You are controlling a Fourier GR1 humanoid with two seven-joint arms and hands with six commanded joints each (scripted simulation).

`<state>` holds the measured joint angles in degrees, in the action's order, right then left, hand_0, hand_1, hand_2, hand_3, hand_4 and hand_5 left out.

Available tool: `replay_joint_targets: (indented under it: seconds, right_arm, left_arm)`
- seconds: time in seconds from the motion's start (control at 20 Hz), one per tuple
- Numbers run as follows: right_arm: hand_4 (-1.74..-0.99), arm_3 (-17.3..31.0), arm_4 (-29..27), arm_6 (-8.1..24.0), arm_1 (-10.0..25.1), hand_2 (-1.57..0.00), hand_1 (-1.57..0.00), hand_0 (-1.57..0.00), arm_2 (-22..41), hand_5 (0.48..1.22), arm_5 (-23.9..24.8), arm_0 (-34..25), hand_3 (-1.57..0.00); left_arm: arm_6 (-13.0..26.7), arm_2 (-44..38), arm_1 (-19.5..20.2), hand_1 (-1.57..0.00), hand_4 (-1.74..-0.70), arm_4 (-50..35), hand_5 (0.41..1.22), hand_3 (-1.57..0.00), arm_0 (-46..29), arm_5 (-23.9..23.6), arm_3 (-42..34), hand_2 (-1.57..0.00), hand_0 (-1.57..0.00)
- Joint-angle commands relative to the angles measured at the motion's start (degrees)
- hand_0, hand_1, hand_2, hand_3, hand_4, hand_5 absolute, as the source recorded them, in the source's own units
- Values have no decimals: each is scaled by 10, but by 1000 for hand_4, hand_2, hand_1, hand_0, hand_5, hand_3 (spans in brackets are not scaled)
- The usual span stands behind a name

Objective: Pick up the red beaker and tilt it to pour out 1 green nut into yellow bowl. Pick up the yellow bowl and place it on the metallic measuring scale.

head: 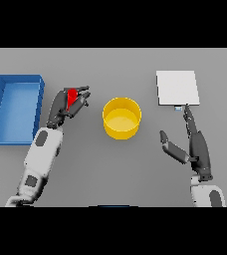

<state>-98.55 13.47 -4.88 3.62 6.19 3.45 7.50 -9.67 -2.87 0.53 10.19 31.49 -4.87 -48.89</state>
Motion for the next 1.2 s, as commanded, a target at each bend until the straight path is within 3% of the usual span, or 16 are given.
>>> replay_joint_targets:
  seconds: [0.0,0.25,0.45,0.65,0.95,1.15]
  right_arm:
    - [-1258,0,-4,7,2,1,1,1,-2,644,-3,-1,1]
    - [-1258,-4,8,0,-2,1,1,1,5,646,3,5,1]
    - [-1263,-4,7,-11,3,1,1,1,3,654,0,5,1]
    - [-1253,0,17,-6,1,1,1,1,7,666,5,0,1]
    - [-1256,-4,29,5,-3,1,1,1,16,678,7,8,1]
    - [-1252,-11,20,4,2,1,1,1,12,685,1,9,1]
  left_arm:
    - [15,0,-2,-1425,-1552,-2,1159,-1375,1,-6,-4,-1430,-1419]
    - [-17,-10,-6,-1523,-1679,-39,1122,-1507,1,-23,-29,-1525,-1521]
    - [10,20,17,-1551,-1716,-26,1114,-1545,6,-24,-83,-1552,-1551]
    - [91,95,59,-1563,-1731,36,1124,-1560,18,-4,-127,-1563,-1563]
    - [147,160,89,-1565,-1733,83,1112,-1562,27,10,-151,-1565,-1564]
    - [212,231,117,-1568,-1738,167,1131,-1567,55,7,-156,-1568,-1568]
